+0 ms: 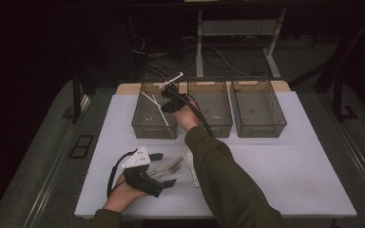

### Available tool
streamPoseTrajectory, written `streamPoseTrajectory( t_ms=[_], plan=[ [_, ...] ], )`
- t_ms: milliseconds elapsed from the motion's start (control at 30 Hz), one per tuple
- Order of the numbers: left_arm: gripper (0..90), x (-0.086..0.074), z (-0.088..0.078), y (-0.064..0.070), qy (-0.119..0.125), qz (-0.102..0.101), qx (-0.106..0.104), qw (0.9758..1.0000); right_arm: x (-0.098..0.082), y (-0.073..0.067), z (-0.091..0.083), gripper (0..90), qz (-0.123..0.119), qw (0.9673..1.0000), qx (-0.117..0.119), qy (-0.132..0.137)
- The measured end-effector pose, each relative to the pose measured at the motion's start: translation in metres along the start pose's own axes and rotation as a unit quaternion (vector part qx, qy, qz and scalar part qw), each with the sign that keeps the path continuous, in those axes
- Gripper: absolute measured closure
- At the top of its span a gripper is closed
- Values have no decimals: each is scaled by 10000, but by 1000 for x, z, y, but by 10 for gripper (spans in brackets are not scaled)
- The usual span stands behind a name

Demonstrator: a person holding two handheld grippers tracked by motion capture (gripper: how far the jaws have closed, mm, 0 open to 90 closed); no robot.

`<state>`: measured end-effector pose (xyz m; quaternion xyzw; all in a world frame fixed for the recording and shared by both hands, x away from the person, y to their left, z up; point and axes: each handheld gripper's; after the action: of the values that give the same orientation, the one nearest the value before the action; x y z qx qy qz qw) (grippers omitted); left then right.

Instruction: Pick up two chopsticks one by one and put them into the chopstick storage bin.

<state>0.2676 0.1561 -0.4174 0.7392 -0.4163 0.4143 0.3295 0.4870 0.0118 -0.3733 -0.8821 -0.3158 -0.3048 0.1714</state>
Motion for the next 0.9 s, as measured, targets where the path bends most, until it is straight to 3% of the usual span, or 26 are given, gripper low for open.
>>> streamPoseTrajectory(
  t_ms=[267, 467, 700, 900],
  plan=[
    [0, 0, 0, 0, 15, -3, -12, 10000, 1, -1, 8, 830, 69, 10000, 42, 3],
    [0, 0, 0, 0, 3, 0, -10, 10000, 0, -1, 9, 757, 15, 9999, 116, 58],
    [0, 0, 0, 0, 4, -8, -3, 10000, 1, 0, -8, 649, -36, 9989, 381, 275],
    [0, 0, -1, -2, -57, 25, 24, 10000, -7, 0, -31, 512, -288, 9962, 665, 478]
  ],
)
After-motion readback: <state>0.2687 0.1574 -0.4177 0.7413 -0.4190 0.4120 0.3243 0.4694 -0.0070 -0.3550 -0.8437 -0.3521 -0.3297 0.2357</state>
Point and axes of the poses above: each handheld gripper's, and its own axes: z roughly forward along the jaws, x roughly out of its top, y roughly to its right, and after that the axes turned 1 degree about -x, right-handed
